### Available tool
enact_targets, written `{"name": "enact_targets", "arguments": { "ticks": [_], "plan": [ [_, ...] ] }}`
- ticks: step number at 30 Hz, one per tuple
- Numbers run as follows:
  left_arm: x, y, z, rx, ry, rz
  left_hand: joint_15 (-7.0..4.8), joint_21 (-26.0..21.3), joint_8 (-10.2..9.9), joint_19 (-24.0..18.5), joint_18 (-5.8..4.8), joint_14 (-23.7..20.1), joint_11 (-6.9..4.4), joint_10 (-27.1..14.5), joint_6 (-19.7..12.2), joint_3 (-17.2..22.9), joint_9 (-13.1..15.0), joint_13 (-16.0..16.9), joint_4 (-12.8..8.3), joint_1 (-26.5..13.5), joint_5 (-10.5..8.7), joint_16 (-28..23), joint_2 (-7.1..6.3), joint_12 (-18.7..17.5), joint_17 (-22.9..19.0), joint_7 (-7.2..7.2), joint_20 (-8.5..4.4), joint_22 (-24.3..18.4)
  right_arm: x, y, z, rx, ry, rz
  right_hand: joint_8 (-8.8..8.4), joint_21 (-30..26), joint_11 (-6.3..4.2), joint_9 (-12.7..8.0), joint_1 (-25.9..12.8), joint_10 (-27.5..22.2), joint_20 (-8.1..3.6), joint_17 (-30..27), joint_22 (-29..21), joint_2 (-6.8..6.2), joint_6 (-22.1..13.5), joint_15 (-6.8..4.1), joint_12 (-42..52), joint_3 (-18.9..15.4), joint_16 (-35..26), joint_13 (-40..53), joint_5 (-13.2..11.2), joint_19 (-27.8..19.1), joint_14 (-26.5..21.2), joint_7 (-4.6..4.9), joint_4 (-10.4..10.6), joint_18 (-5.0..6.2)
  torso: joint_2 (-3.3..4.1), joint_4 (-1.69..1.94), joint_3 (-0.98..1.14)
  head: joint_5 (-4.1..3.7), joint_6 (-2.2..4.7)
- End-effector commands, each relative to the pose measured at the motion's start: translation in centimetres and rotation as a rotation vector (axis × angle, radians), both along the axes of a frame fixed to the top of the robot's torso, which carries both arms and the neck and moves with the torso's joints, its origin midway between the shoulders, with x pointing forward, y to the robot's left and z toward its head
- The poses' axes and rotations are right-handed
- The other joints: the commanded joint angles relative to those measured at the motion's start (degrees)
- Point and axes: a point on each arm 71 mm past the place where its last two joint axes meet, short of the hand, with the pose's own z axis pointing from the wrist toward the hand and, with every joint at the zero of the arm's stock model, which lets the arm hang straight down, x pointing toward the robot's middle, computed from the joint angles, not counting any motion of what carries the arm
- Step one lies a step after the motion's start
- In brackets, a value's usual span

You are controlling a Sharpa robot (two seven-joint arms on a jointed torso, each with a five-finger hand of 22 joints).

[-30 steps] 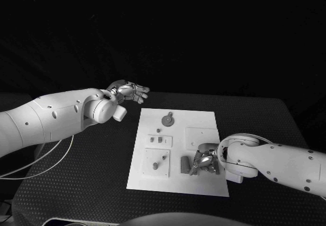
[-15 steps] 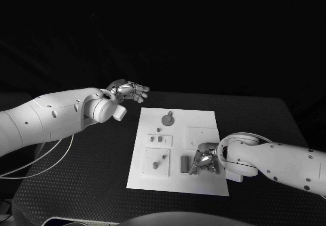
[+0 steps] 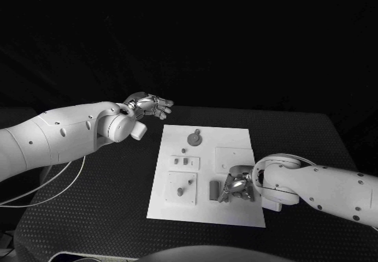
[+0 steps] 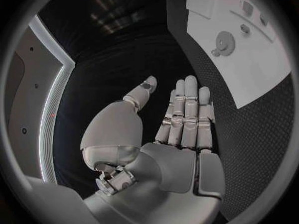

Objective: Assemble the parts on the task board

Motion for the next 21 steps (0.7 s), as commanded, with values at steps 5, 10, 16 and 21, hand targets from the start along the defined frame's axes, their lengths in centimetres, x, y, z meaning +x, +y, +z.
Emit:
{"name": "enact_targets", "arguments": {
  "ticks": [5,10,16,21],
  "plan": [
    [0.0,-0.3,0.1,-0.01,-0.003,-0.015,0.1,-0.22,0.26,0.37,0.38,0.12,-0.11,-0.28,-0.19,0.1,-0.09,-0.02,0.32,-0.66,0.12,-0.4,-0.07,0.25,0.1,0.11,-0.34,0.1,-0.1,-0.9,0.4,0.06,-0.021,-0.006,-0.78,0.0,0.16,-0.18,-0.27,0.16,0.08,-0.48,-0.2,-0.29,-0.38,-0.16,-0.41,-0.09,-0.43,0.09,-0.2,0.3,-0.25,0.11,0.13,1.58,-0.03,-0.03,0.03,-0.12,0.23],
    [0.1,-0.2,0.1,-0.009,-0.004,-0.013,0.1,-0.23,0.26,0.37,0.39,0.13,-0.11,-0.29,-0.19,0.11,-0.09,-0.02,0.32,-0.65,0.12,-0.41,-0.07,0.26,0.12,0.11,-0.34,0.11,0.6,-2.3,2.3,0.126,-0.075,-0.038,-1.08,-0.11,0.36,-0.23,-0.19,0.05,0.01,-0.7,-0.32,-0.45,-0.88,-0.29,-0.39,-0.06,-0.66,0.21,-0.2,0.26,-0.41,0.32,0.31,1.58,-0.06,-0.09,0.08,-0.3,0.53],
    [0.1,-0.3,0.1,-0.01,-0.004,-0.016,0.1,-0.23,0.26,0.37,0.38,0.13,-0.11,-0.29,-0.19,0.1,-0.09,-0.02,0.32,-0.65,0.12,-0.42,-0.08,0.27,0.13,0.11,-0.34,0.12,2.1,-5.2,4.2,0.052,-0.157,-0.057,-1.63,-0.21,0.61,-0.39,-0.24,0.02,-0.03,-0.76,-0.42,-0.52,-1.89,-0.34,-0.27,0.0,-0.74,0.35,-0.22,0.23,-0.47,0.6,0.57,1.58,-0.06,-0.15,0.03,-0.6,0.85],
    [0.0,-0.4,0.1,-0.01,-0.001,-0.017,0.1,-0.24,0.27,0.37,0.38,0.12,-0.11,-0.29,-0.19,0.09,-0.09,-0.02,0.33,-0.66,0.12,-0.43,-0.11,0.28,0.14,0.11,-0.34,0.12,2.4,-7.2,4.7,-0.029,-0.176,-0.071,-2.04,-0.32,1.05,-0.24,-0.44,-0.01,-0.18,-0.78,-0.6,-0.76,-2.96,-0.21,0.4,0.39,-0.73,0.96,-0.33,0.17,-0.57,1.05,1.75,1.58,-0.05,-0.12,0.02,-0.79,1.06]
  ]
}}
